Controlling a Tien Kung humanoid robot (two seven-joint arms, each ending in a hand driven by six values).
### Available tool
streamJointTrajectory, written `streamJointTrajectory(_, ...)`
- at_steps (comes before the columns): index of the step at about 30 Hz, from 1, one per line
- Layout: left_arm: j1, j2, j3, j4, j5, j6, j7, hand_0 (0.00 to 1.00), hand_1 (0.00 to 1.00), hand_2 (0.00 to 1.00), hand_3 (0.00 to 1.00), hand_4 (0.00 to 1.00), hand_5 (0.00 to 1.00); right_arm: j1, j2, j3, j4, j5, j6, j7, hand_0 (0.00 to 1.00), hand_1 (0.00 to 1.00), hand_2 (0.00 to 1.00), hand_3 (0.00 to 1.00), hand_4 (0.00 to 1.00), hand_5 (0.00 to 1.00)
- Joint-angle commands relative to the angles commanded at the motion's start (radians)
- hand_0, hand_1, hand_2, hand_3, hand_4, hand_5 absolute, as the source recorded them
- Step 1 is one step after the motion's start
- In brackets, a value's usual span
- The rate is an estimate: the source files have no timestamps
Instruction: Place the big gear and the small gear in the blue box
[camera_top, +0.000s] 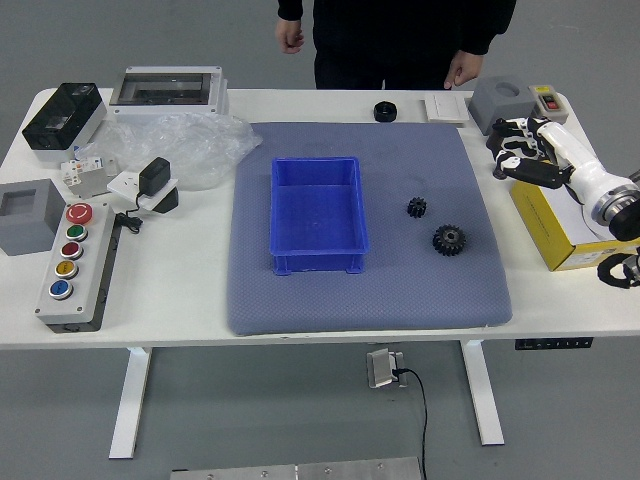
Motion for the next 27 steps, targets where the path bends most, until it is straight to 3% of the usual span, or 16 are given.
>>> streamJointTrajectory(3, 0.001, 0.0, 0.0, 0.0, 0.0, 0.0, 0.0, 0.853, 0.832, 0.828, 0.84, 0.752, 0.389, 0.004, 0.0, -0.015, 0.008, -0.061, 0.011, -0.009, 0.919, 0.822, 0.859, 0.929, 0.566, 0.307)
streamJointTrajectory(4, 0.001, 0.0, -0.001, 0.0, 0.0, 0.0, 0.0, 0.853, 0.832, 0.828, 0.84, 0.751, 0.389, 0.006, 0.0, -0.023, 0.012, -0.089, 0.016, -0.014, 0.916, 0.818, 0.869, 0.932, 0.653, 0.245)
streamJointTrajectory(9, 0.003, 0.0, -0.002, 0.0, 0.0, 0.001, 0.0, 0.853, 0.832, 0.828, 0.84, 0.751, 0.389, 0.015, 0.001, -0.073, 0.029, -0.243, 0.056, -0.037, 0.916, 0.818, 0.869, 0.932, 0.653, 0.245)
streamJointTrajectory(10, 0.004, 0.0, -0.002, 0.0, -0.001, 0.001, 0.0, 0.853, 0.832, 0.828, 0.839, 0.75, 0.388, 0.018, 0.0, -0.088, 0.033, -0.279, 0.069, -0.043, 0.92, 0.84, 0.904, 0.944, 0.725, 0.195)
streamJointTrajectory(19, 0.002, -0.001, -0.003, 0.0, -0.001, 0.001, 0.0, 0.853, 0.832, 0.828, 0.838, 0.75, 0.388, 0.045, -0.004, -0.215, 0.032, -0.501, 0.151, -0.077, 0.916, 0.84, 0.898, 0.932, 0.746, 0.192)
streamJointTrajectory(27, 0.003, -0.003, -0.003, 0.0, -0.002, 0.001, 0.0, 0.854, 0.832, 0.828, 0.837, 0.751, 0.389, 0.072, 0.0, -0.269, 0.006, -0.587, 0.207, -0.089, 0.904, 0.827, 0.886, 0.919, 0.732, 0.188)
